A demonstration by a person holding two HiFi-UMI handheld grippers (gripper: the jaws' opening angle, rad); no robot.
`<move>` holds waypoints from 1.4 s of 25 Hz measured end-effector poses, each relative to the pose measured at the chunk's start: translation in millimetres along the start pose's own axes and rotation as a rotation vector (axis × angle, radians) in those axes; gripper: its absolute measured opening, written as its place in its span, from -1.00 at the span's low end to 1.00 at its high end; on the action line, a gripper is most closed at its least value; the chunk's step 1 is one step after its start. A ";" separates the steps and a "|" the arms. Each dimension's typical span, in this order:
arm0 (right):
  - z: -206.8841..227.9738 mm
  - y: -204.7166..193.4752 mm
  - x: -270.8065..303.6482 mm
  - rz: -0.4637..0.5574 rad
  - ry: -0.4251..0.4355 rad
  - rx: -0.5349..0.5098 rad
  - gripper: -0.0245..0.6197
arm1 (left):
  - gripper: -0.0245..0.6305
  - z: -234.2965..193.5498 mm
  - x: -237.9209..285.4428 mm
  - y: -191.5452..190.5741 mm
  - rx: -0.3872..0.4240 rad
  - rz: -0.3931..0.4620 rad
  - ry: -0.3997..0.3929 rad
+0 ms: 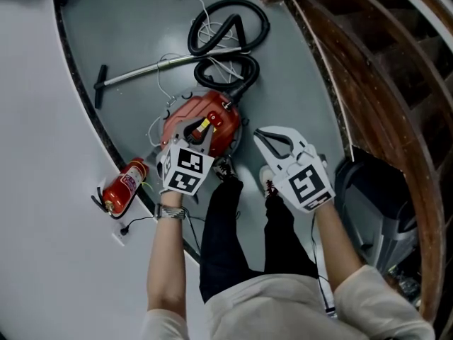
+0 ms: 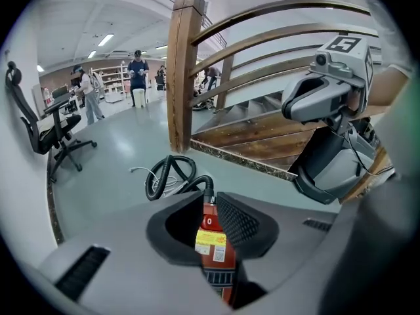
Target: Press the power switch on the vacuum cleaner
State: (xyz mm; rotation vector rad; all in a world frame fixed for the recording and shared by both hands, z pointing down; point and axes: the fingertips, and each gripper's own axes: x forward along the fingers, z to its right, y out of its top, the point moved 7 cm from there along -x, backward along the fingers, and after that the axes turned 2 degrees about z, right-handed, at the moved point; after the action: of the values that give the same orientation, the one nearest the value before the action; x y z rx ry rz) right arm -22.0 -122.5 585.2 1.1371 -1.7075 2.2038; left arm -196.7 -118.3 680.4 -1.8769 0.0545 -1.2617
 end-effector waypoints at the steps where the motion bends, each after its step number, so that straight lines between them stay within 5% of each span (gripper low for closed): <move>1: 0.5 -2.3 1.9 -0.003 0.000 0.003 -0.83 | -0.73 -0.7 4.9 -0.7 0.003 -0.002 -0.005; 29: 16.0 -42.9 36.3 -0.022 -0.019 0.072 -0.83 | -0.64 -3.5 83.9 -44.4 0.090 -0.197 -0.045; 35: 19.5 -43.1 36.6 -0.029 -0.019 0.074 -0.83 | -0.64 -7.3 87.3 -43.7 0.038 -0.240 -0.013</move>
State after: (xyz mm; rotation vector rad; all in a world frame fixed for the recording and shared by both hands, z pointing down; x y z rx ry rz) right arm -16.1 -136.6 643.0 1.1951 -1.6194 2.2632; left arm -177.0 -135.3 774.8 -1.9010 -0.2054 -1.3999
